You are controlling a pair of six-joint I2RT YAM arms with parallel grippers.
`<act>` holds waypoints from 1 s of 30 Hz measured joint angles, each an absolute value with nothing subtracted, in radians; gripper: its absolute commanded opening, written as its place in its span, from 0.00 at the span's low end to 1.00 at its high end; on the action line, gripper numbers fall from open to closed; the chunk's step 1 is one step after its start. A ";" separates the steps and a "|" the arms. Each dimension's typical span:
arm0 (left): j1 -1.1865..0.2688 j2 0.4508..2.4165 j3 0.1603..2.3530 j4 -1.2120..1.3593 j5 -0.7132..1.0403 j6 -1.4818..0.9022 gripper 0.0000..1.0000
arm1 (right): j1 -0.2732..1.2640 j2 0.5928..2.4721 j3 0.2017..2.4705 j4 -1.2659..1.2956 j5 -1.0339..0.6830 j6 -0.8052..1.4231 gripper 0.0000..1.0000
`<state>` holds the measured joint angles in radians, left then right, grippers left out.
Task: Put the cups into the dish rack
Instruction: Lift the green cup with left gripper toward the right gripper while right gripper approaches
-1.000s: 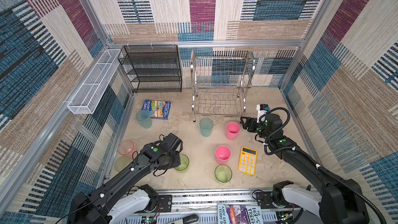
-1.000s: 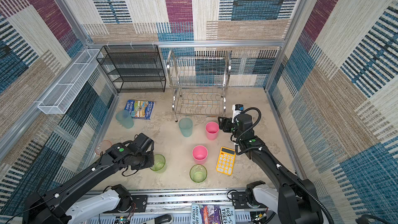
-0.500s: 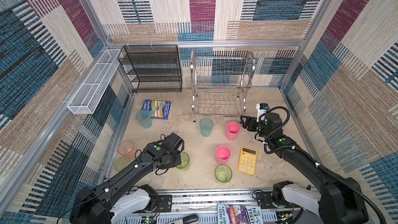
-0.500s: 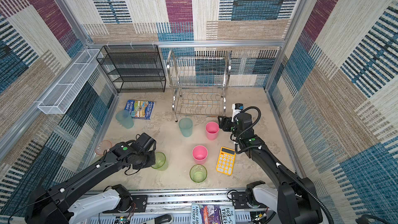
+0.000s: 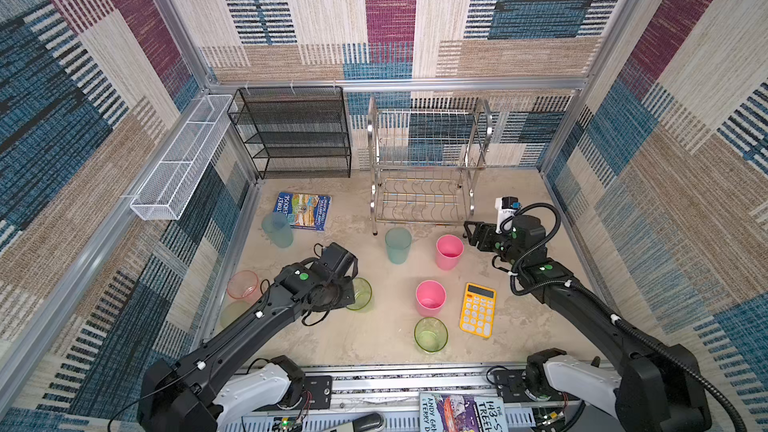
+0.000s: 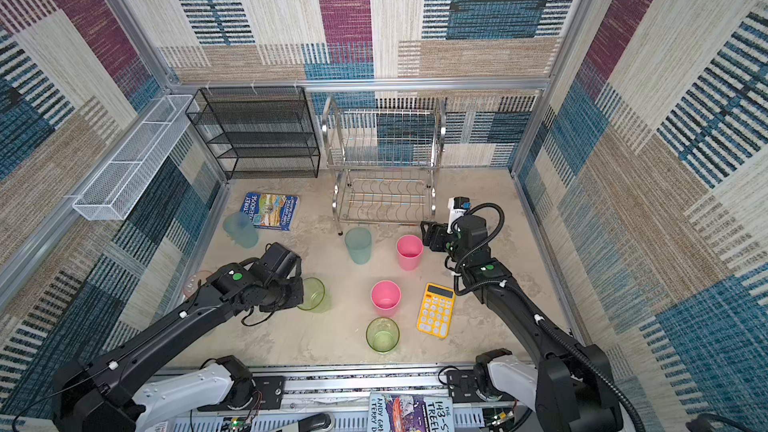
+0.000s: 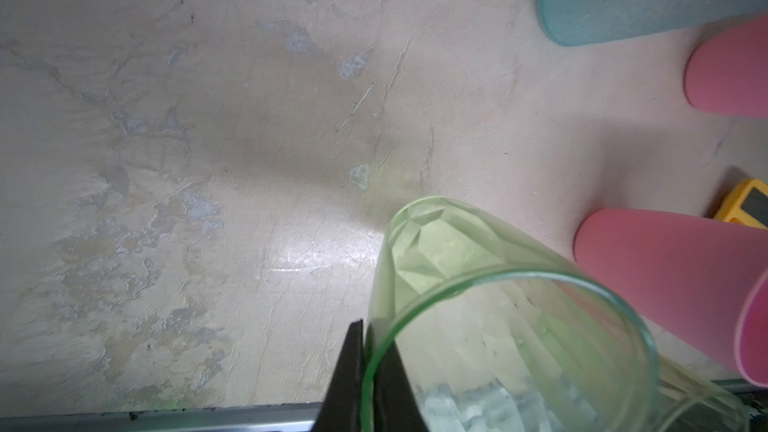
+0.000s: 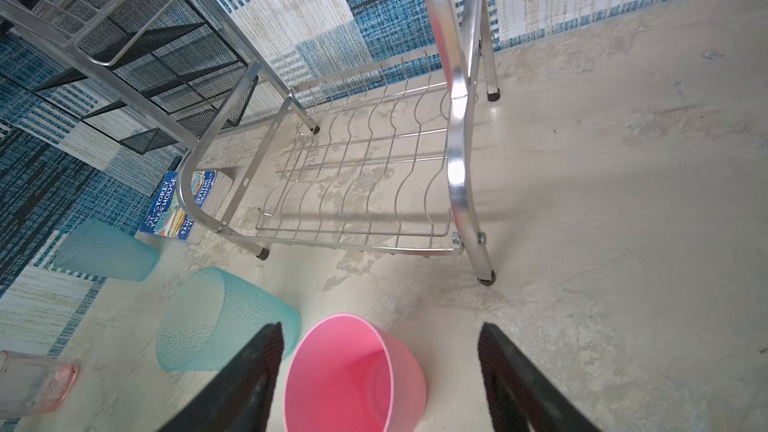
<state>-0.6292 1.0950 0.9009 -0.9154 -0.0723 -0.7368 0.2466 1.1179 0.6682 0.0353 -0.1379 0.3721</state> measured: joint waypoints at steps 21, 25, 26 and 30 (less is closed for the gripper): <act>-0.629 1.256 1.219 -0.703 0.082 -0.686 0.00 | 0.247 1.088 0.725 -0.048 -0.139 0.411 0.78; -0.629 1.287 1.221 -0.608 0.122 -0.702 0.00 | 0.253 1.068 0.733 -0.061 -0.150 0.434 0.78; -0.629 1.295 1.221 -0.583 0.136 -0.705 0.00 | 0.258 1.065 0.736 -0.062 -0.153 0.445 0.78; -0.629 1.315 1.217 -0.498 0.162 -0.717 0.00 | 0.290 1.059 0.748 -0.067 -0.166 0.489 0.78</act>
